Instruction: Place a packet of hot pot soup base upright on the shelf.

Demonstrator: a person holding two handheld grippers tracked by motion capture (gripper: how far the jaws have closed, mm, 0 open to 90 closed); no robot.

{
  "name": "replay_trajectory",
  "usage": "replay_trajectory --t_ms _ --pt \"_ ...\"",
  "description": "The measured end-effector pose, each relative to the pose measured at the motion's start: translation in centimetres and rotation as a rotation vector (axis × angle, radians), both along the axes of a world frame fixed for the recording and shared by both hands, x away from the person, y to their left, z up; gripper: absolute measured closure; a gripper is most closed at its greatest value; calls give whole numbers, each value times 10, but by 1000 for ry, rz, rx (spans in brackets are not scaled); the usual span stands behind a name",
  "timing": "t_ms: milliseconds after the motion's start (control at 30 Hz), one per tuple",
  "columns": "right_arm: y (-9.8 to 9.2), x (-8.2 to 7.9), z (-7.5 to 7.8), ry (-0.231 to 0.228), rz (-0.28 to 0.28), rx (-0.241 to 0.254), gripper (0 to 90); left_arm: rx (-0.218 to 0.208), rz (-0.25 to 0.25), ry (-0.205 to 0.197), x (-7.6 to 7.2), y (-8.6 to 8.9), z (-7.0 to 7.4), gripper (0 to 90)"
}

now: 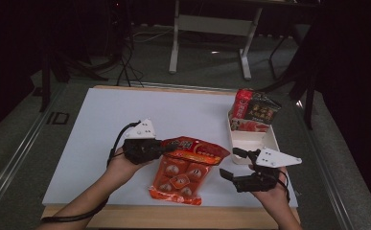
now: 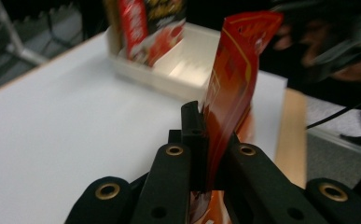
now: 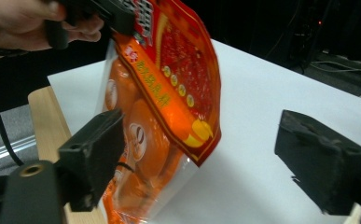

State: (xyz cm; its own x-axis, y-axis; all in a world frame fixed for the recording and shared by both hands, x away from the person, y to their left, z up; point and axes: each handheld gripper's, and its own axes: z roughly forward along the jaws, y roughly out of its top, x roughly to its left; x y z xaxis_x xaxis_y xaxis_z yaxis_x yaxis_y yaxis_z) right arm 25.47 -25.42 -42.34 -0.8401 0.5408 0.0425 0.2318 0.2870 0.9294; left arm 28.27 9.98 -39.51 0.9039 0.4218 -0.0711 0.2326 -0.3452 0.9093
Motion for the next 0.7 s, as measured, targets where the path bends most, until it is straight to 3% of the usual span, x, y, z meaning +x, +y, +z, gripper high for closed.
replay_trajectory --t_ms 67,233,300,333,433,467,533,567,600,667,700 --pt "3 1 1 20 31 12 151 -8 -28 -15 -4 -2 6 894" --pt "13 8 3 45 96 37 200 -8 -45 -36 -7 -9 11 896" --pt "15 11 4 43 114 29 290 -12 -46 -32 -6 -11 11 896" --pt "15 11 4 43 114 29 290 -12 -46 -32 -6 -11 11 896" --pt "17 21 4 76 163 17 482 -19 -52 -27 -5 -13 11 896" --pt "18 24 3 86 168 10 534 -11 -53 -32 -7 -15 9 896" --pt "19 25 2 94 173 0 534 -11 -53 -32 -7 -15 9 896" --pt "20 28 0 112 183 -9 648 -10 -59 -24 -7 -17 8 895" --pt "20 28 0 112 183 -9 648 -6 -63 -23 -7 -17 7 895" --pt "22 31 -3 126 179 -43 780 -6 -68 -16 -7 -18 6 895" --pt "22 31 -3 126 179 -43 780 4 -72 -20 -8 -19 6 895"
